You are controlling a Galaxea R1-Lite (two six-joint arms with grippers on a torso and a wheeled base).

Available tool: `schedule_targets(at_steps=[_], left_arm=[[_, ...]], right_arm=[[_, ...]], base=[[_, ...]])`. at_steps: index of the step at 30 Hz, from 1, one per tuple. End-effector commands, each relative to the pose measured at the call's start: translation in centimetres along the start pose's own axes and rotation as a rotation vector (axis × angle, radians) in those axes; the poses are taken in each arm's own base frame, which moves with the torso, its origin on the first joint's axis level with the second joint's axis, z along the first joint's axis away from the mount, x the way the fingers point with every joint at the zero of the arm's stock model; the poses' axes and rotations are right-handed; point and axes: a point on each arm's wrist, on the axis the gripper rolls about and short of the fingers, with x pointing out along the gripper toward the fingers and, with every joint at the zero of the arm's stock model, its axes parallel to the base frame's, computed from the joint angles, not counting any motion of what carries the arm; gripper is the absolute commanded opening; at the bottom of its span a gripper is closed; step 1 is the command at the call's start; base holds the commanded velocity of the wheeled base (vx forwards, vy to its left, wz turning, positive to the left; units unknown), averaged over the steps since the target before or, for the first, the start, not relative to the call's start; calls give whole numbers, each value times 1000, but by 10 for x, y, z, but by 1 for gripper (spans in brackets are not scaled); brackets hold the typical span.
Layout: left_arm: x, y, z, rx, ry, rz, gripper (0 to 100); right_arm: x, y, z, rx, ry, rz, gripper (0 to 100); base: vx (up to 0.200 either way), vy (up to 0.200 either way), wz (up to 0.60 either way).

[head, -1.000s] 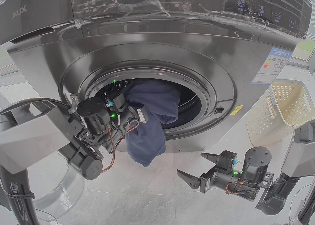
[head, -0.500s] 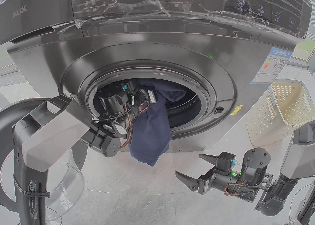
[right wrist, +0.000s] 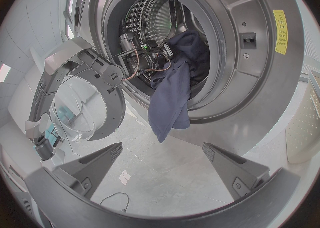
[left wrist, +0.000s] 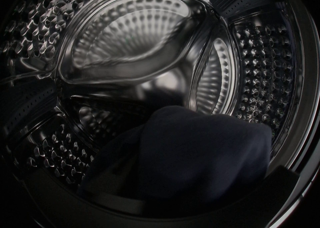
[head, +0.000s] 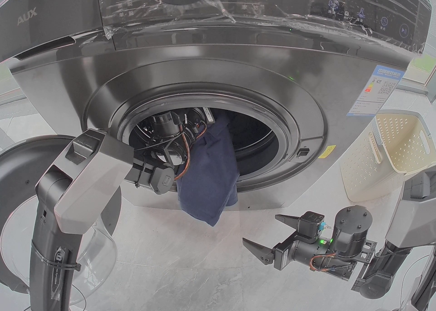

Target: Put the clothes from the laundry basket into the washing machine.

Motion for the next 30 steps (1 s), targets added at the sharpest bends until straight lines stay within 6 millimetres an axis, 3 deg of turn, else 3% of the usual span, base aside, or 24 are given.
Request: schedule_targets(at_steps=[1,8,13,18,24,28,29,30], left_arm=[[-4,-4,-1,-10,17,-4,100],[-33,-19,14,-78,162,-16,100],[-63,-21,-9,-59,328,-24,100],[-80,-21,-26,-35,420,-40,100],[-96,-14,-46,45,522,-65,100],[-95,-10,-57,74,543,-61,100],[-93,-10,-58,75,540,-62,0],[-89,-11,-56,73,525,-65,0]], right_arm=[[1,0,-2,0,6,-2,100],[2,-1,-1,0,2,-3,100],[1,0,-1,0,2,0,100],[1,0,-1,-1,4,2,100],[1,0,-1,-1,5,1,100],[1,0,-1,1,5,1,100],[1,0,-1,-1,4,2,100],[1,0,-1,1,4,2,100]], base=[[0,0,0],[0,0,0],[0,0,0],[0,0,0],[0,0,0],[0,0,0],[0,0,0],[0,0,0]])
